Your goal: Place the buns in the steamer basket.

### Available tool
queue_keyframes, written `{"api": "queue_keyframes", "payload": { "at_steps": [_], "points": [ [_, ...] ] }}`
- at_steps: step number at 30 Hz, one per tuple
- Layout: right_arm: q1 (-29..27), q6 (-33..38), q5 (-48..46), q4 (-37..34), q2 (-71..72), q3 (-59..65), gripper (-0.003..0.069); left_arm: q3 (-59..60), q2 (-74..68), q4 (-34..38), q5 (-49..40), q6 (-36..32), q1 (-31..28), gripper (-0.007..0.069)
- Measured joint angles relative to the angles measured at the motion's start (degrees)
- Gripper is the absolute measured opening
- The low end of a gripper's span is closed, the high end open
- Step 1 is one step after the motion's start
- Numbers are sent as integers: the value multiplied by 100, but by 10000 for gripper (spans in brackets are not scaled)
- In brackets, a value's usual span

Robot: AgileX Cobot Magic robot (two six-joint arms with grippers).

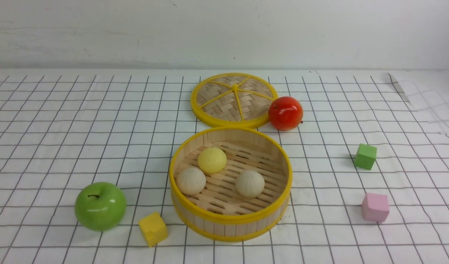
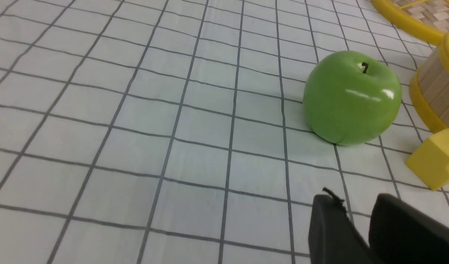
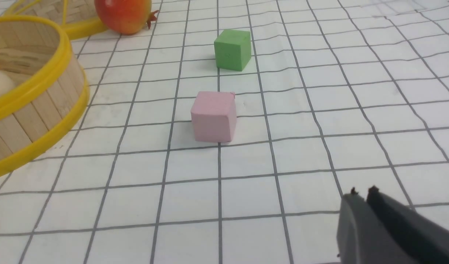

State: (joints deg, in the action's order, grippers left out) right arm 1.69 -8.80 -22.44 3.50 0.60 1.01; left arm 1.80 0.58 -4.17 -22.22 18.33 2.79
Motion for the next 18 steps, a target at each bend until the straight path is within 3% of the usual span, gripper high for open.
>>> {"api": "queue_keyframes", "payload": {
  "at_steps": [18],
  "points": [
    [0, 0, 0, 0, 0, 0, 64, 0, 0, 0, 0, -2, 0, 181]
  ]
}}
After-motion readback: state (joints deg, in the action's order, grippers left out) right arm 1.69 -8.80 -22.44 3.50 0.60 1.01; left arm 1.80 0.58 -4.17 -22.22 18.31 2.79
